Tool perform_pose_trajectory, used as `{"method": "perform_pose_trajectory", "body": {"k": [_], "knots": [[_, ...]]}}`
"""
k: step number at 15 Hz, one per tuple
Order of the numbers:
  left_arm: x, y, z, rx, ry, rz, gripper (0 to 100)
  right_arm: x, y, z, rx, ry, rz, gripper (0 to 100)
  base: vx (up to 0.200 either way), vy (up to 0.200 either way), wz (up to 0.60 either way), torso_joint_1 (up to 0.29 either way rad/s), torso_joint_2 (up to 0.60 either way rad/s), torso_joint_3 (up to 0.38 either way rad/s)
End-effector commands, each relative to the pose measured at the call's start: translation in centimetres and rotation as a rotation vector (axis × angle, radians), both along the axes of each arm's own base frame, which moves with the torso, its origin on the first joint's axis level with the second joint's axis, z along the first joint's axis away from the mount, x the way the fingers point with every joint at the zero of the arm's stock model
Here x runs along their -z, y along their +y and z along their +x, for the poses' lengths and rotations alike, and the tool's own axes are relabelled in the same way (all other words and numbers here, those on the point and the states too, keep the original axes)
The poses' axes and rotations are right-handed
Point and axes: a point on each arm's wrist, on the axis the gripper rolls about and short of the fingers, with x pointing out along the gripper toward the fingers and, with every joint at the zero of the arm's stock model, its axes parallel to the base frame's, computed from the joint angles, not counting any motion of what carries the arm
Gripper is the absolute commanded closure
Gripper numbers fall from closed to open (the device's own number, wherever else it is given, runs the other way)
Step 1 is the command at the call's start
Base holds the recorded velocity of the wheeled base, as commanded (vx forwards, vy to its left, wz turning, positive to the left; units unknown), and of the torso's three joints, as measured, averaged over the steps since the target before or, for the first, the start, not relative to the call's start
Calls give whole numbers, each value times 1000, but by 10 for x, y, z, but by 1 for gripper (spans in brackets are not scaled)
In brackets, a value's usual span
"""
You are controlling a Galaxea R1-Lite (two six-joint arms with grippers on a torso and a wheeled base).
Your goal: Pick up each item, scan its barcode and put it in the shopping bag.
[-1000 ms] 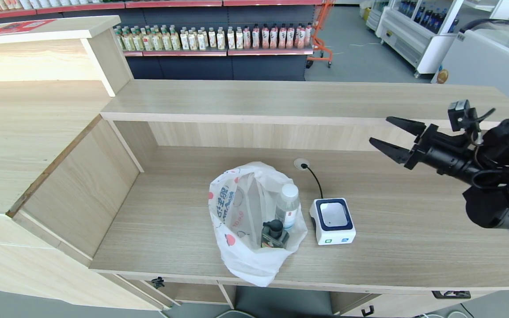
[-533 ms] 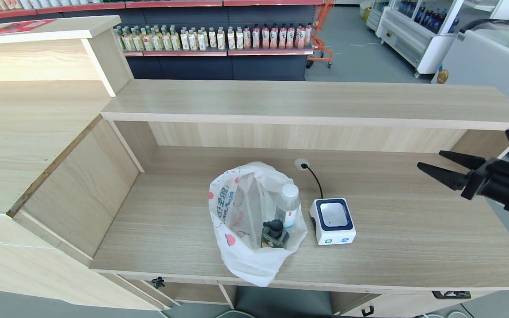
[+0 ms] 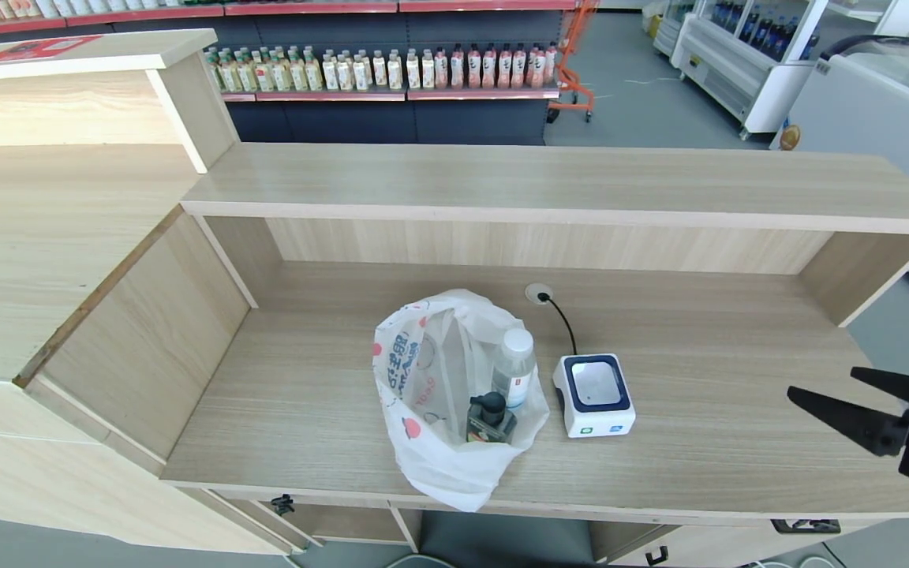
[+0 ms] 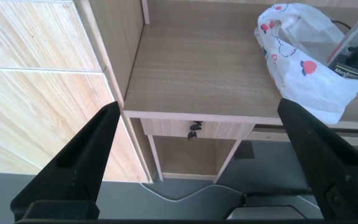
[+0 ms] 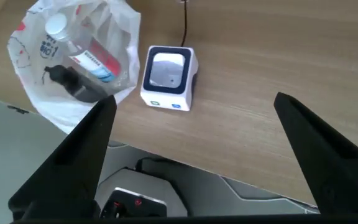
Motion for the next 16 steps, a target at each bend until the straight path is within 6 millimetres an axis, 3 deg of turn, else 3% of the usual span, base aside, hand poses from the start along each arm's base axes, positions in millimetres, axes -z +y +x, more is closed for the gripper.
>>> {"method": "perform_pose_trajectory", "body": {"k": [1,2,3,4,9,12,16], "knots": [[0,0,0,0,-1,0,0,22,17,-65,-44,-101,-46,0,0,0,0,0,0,0],[0,0,0,-2,-1,0,0,23,16,-66,-32,-99,-50,0,0,0,0,0,0,0],[0,0,0,0,-1,0,0,46,13,-85,199,-41,-123,0,0,0,0,0,0,0],[0,0,0,0,-1,0,0,53,13,-92,243,-22,-139,0,0,0,0,0,0,0],[0,0,0,0,-1,0,0,80,12,-135,328,-45,-169,0,0,0,0,0,0,0],[0,0,0,0,-1,0,0,92,12,-151,323,-68,-164,0,0,0,0,0,0,0],[0,0,0,0,-1,0,0,94,12,-160,320,-173,-121,0,0,0,0,0,0,0]]}}
